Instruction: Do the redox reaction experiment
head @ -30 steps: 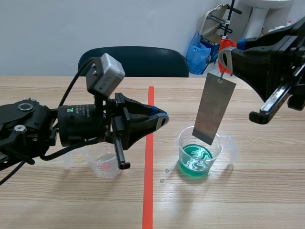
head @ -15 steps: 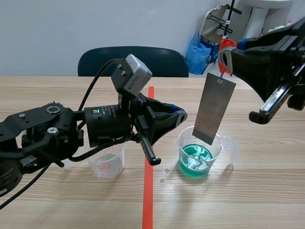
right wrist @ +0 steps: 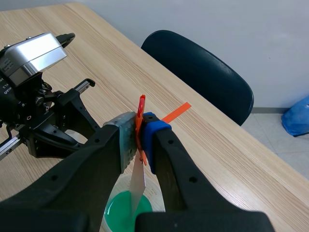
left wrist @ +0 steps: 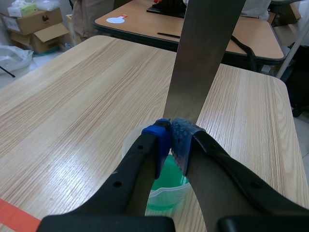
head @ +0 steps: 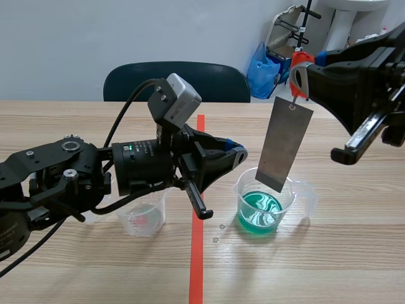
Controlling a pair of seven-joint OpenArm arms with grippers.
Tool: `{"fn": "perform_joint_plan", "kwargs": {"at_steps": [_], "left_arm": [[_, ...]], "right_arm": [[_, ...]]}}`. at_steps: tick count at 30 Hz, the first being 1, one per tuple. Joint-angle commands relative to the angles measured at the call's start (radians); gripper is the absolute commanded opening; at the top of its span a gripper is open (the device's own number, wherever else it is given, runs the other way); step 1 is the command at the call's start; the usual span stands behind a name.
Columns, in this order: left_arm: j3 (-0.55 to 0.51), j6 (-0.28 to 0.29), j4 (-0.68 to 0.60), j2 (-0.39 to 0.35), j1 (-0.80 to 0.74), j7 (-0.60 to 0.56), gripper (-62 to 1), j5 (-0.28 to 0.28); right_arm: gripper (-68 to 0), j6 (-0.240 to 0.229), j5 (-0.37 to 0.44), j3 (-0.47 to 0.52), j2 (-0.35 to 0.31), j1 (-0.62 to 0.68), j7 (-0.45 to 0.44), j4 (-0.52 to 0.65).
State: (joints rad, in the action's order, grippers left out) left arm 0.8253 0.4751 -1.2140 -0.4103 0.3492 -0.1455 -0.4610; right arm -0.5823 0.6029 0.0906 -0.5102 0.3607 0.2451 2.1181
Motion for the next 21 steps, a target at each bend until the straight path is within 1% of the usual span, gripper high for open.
{"fn": "perform_joint_plan", "kwargs": {"at_steps": [1,5,7,9,11,12,15,18,21], "left_arm": [[0.0,0.006,-0.012,0.002,0.014,-0.013,-56.9,-0.003],[0.0,0.005,-0.012,-0.024,0.014,-0.014,-56.9,0.009],[0.0,0.006,-0.012,-0.057,0.014,-0.019,-56.9,0.009],[-0.002,0.006,-0.013,-0.108,0.009,-0.041,-56.9,0.008],[-0.019,0.006,-0.019,-0.174,-0.013,-0.09,-56.9,0.006],[-0.036,0.006,-0.025,-0.214,-0.032,-0.118,-56.9,-0.004],[-0.115,0.006,-0.053,-0.346,-0.123,-0.183,-56.9,-0.052],[-0.228,0.01,-0.079,-0.482,-0.269,-0.265,-56.9,-0.102],[-0.364,0.017,-0.082,-0.587,-0.463,-0.372,-56.9,-0.124]], "right_arm": [[-66.9,0.005,0.011,0.013,-0.01,-0.006,-0.019,0.019],[-66.9,0.005,0.011,0.013,-0.01,-0.006,-0.019,0.019],[-66.9,0.005,0.011,0.013,-0.01,-0.006,-0.019,0.019],[-66.9,0.005,0.011,0.013,-0.01,-0.006,-0.019,0.019],[-66.9,0.005,0.011,0.013,-0.01,-0.006,-0.019,0.019],[-66.9,0.005,0.011,0.013,-0.01,-0.006,-0.019,0.019],[-66.9,0.005,0.011,0.013,-0.01,-0.006,-0.019,0.019],[-66.9,0.005,0.011,0.013,-0.01,-0.006,-0.019,0.019],[-66.9,0.005,0.011,0.013,-0.01,-0.006,-0.019,0.019]]}}
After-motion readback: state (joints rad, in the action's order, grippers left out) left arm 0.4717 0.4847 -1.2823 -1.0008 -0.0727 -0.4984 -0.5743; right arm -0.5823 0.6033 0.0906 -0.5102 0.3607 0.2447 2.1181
